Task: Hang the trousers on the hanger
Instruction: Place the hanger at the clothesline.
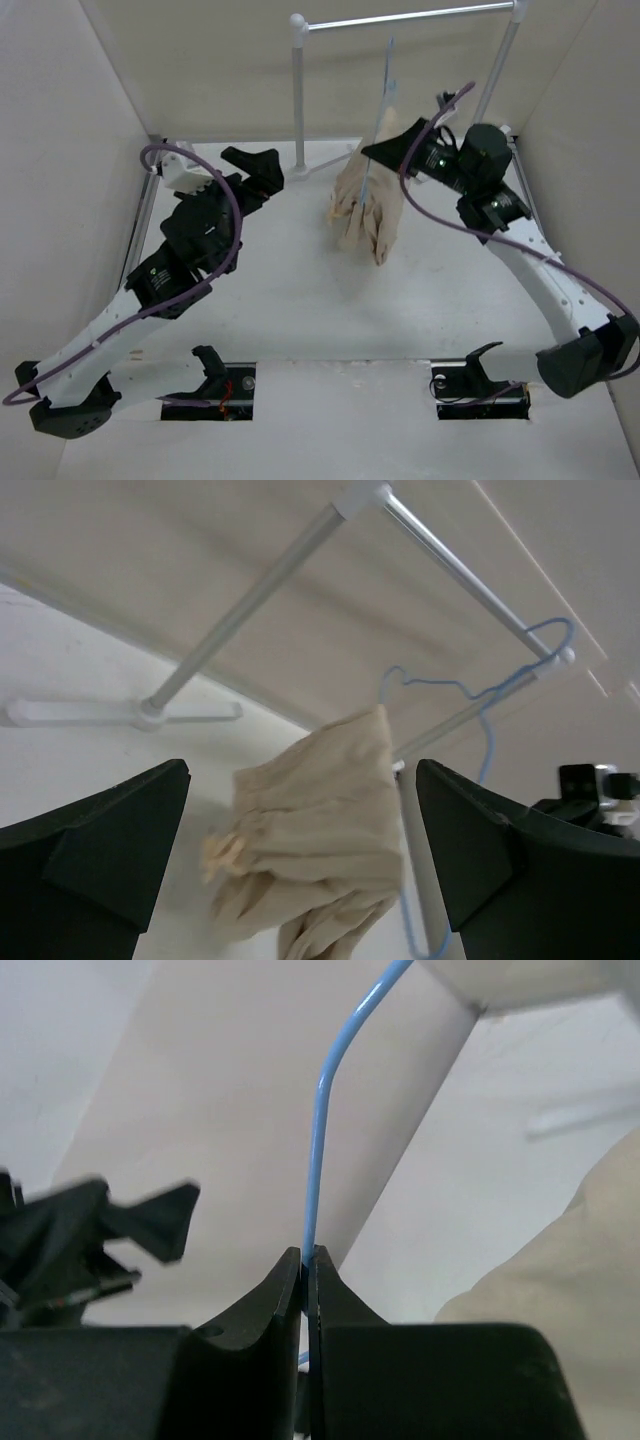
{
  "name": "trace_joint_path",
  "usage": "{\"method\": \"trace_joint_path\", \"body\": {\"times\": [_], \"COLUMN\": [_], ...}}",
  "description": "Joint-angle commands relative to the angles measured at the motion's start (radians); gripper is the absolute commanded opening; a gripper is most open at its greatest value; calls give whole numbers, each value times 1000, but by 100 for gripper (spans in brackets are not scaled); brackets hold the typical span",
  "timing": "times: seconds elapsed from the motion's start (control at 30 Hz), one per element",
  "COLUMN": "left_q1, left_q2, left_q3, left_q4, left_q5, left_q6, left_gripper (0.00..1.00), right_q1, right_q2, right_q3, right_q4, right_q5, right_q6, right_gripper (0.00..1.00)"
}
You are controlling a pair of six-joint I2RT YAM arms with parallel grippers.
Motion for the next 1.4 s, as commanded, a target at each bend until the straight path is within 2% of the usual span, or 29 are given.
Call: {"method": "trace_joint_path", "body": {"times": [0.0,0.23,0.43,0.57,0.73,0.87,0.9,0.97,1.1,1.2,1.27,1.37], "left_q1": [54,163,214,261,317,347,355,369,395,409,418,433], "left_q2": [-32,-29,-38,-28,-3,23,26,34,60,67,74,107], "left_q3": [-70,-164,-221,-247,-284,-310,-316,-322,-310,-299,-285,-255], "left_q4": [-60,-183,-186,-189,-187,-190,-190,-190,-226,-238,-247,-279], "left_q5": [-20,170,262,316,379,405,409,420,433,434,431,434], "left_q6": [11,-86,-117,-133,-161,-179,-184,-193,-207,-209,-209,-202], "left_gripper": [100,100,100,100,100,100,100,100,100,100,100,100], "right_q1": [-111,-272,-334,-364,-377,-387,-390,-400,-420,-429,-438,-456], "right_q2": [88,376,518,556,552,561,564,570,567,549,527,455], "right_q3": [238,594,756,756,653,607,605,605,605,601,592,538], "right_q4": [3,-93,-133,-136,-108,-104,-105,-110,-113,-116,-123,-133], "right_q5": [-41,-72,-75,-78,-64,-55,-57,-55,-49,-49,-44,-40], "right_q6": [-94,-110,-108,-94,-91,-91,-91,-91,-90,-93,-96,-111], "right_gripper": [3,3,3,3,4,12,15,28,64,82,100,100]}}
